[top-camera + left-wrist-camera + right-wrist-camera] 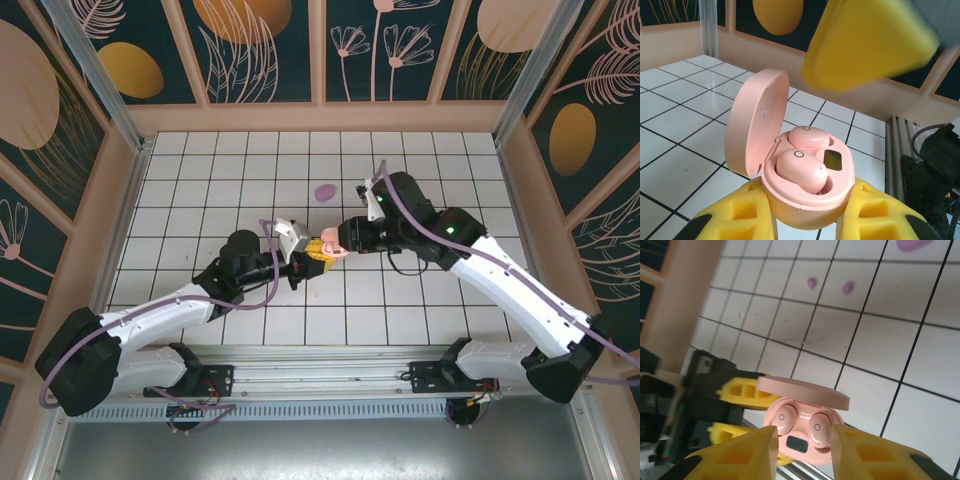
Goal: Insert wireless bluetooth earbuds into charging case
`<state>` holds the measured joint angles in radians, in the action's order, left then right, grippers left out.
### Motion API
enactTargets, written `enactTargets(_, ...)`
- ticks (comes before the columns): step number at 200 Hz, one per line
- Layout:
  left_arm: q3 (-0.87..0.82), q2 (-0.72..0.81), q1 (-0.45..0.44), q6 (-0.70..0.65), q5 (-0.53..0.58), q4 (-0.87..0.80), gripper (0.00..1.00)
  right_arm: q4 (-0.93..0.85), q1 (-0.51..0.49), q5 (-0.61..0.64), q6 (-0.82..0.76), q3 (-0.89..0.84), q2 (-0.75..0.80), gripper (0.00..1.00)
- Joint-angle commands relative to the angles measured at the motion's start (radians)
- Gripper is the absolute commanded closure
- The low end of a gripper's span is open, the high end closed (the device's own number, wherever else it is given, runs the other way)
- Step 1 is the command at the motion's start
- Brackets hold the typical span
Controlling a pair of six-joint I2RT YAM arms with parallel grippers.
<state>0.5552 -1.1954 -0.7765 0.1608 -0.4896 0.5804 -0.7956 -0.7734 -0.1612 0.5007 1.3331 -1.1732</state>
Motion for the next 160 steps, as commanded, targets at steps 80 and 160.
enactTargets(80, -0.006, 0.067, -0.003, -0.073, -0.048, 0.060, 0.94, 0.172, 0.107, -0.127, 0.004, 0.013, -0.006, 0.70)
enactTargets(160, 0.012, 0.080, -0.003, -0.080, -0.002, 0.052, 0.94, 0.193, 0.085, -0.251, 0.031, -0.084, 0.015, 0.72)
